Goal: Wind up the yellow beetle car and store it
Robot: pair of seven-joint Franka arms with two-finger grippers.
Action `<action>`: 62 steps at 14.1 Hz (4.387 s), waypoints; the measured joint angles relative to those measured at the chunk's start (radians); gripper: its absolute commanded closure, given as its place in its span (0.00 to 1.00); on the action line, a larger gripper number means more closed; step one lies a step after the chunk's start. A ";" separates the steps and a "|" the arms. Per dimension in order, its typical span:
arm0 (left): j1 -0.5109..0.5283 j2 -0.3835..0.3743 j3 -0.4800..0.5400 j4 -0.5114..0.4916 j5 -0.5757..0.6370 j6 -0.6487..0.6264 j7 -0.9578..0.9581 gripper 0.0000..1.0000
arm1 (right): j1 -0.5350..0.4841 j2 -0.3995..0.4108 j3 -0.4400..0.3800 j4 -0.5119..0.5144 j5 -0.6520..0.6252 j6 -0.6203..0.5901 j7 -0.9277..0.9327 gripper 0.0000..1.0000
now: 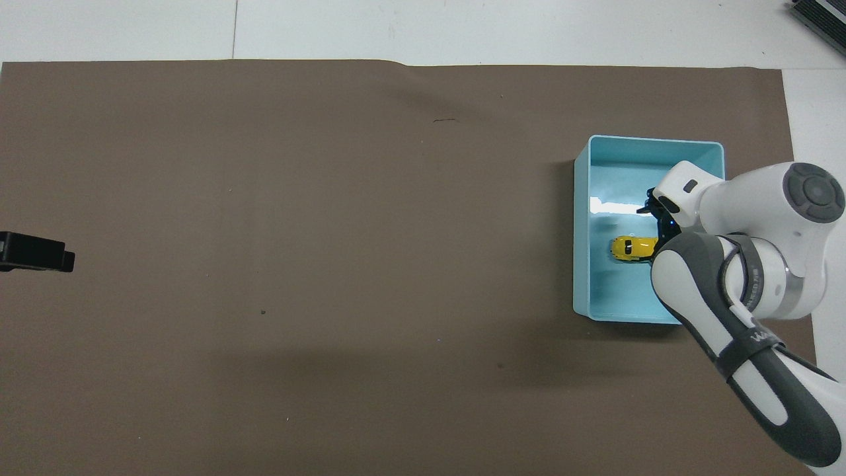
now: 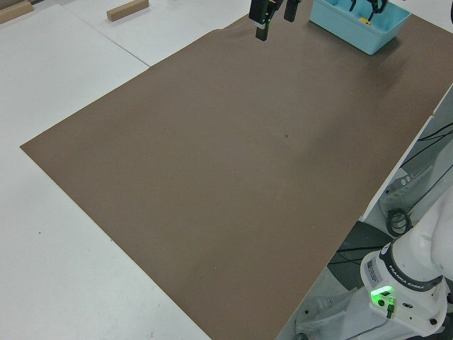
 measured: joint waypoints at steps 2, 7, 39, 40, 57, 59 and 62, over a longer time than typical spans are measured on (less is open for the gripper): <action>0.000 0.000 -0.001 0.000 0.000 0.003 0.000 0.00 | 0.000 0.000 0.000 0.022 0.001 -0.013 0.000 0.09; 0.000 0.002 -0.002 0.000 0.000 0.014 0.000 0.00 | 0.000 -0.002 0.008 0.108 0.001 -0.105 0.019 0.01; 0.000 0.004 0.001 0.000 0.000 0.014 0.000 0.00 | 0.003 -0.182 -0.015 0.350 0.026 -0.499 0.779 0.00; 0.000 0.004 0.001 0.000 0.000 0.014 0.000 0.00 | 0.003 -0.184 -0.016 0.351 0.026 -0.501 0.815 0.00; 0.000 0.004 0.001 0.000 0.000 0.014 0.000 0.00 | 0.030 -0.215 -0.010 0.391 0.026 -0.557 1.538 0.00; 0.000 0.004 0.001 0.000 0.000 0.014 0.000 0.00 | 0.030 -0.217 -0.007 0.425 0.023 -0.614 1.604 0.00; 0.000 0.004 0.001 0.000 0.000 0.014 0.000 0.00 | 0.030 -0.221 -0.007 0.454 0.000 -0.691 1.639 0.00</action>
